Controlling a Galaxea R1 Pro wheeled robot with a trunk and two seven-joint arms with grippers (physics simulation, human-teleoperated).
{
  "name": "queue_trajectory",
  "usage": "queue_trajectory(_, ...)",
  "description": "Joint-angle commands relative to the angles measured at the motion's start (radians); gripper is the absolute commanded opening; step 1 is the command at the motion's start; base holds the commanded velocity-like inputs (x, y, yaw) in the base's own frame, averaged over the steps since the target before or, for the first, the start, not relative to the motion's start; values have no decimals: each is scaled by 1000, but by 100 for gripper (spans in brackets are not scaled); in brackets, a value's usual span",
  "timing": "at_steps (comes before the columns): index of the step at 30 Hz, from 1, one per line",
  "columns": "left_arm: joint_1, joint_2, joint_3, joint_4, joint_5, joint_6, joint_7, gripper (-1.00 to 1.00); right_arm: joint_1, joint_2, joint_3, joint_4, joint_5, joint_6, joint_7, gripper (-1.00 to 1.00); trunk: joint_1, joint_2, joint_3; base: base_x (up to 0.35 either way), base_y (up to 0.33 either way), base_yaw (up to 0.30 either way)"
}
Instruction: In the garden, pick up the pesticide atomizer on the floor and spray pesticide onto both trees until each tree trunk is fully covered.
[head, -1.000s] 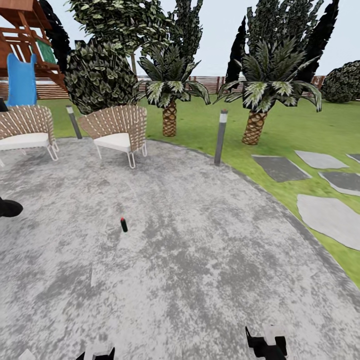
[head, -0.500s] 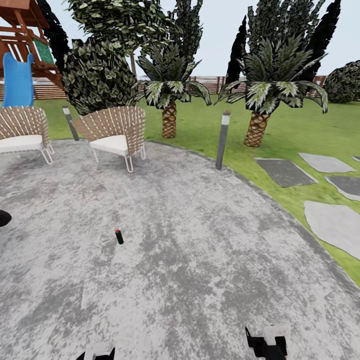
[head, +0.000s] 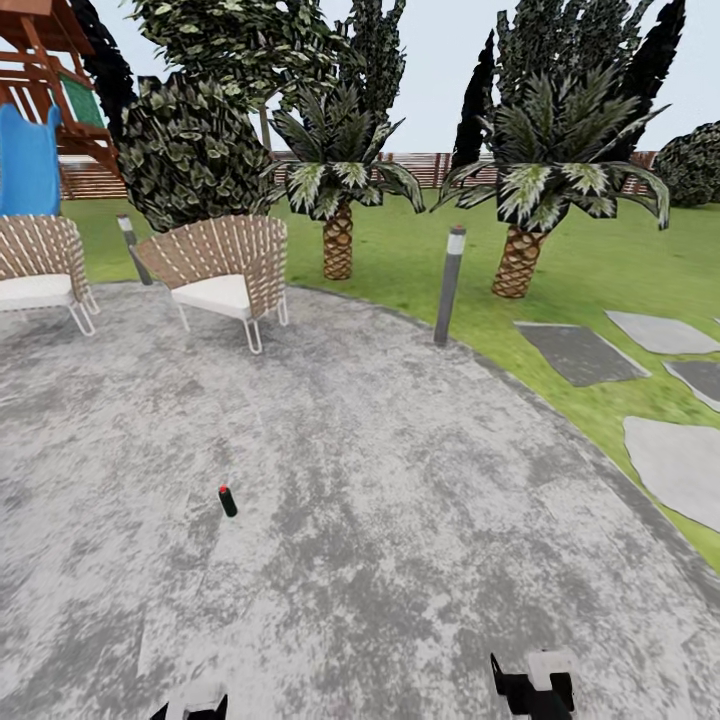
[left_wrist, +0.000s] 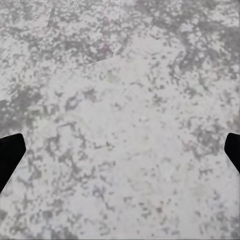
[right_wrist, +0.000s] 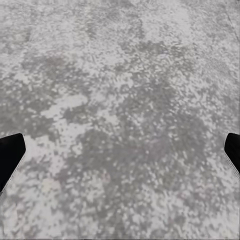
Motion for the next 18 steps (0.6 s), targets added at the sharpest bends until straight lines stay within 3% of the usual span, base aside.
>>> queue_trajectory(1,-1,0,2,1,9,-3,0,100,-1,0,-8,1,11,-3,-4,100,0,0,-1,338,0,0)
queue_trajectory(9,-1,6,13,2,68,-3,-1,100,-1,0,-9,1,10,-3,-8,100,0,0,-1,337,0,65)
queue_trajectory(18,-1,6,13,2,77,-5,-1,100,-1,0,-8,1,10,-3,-8,100,0,0,-1,332,-18,234)
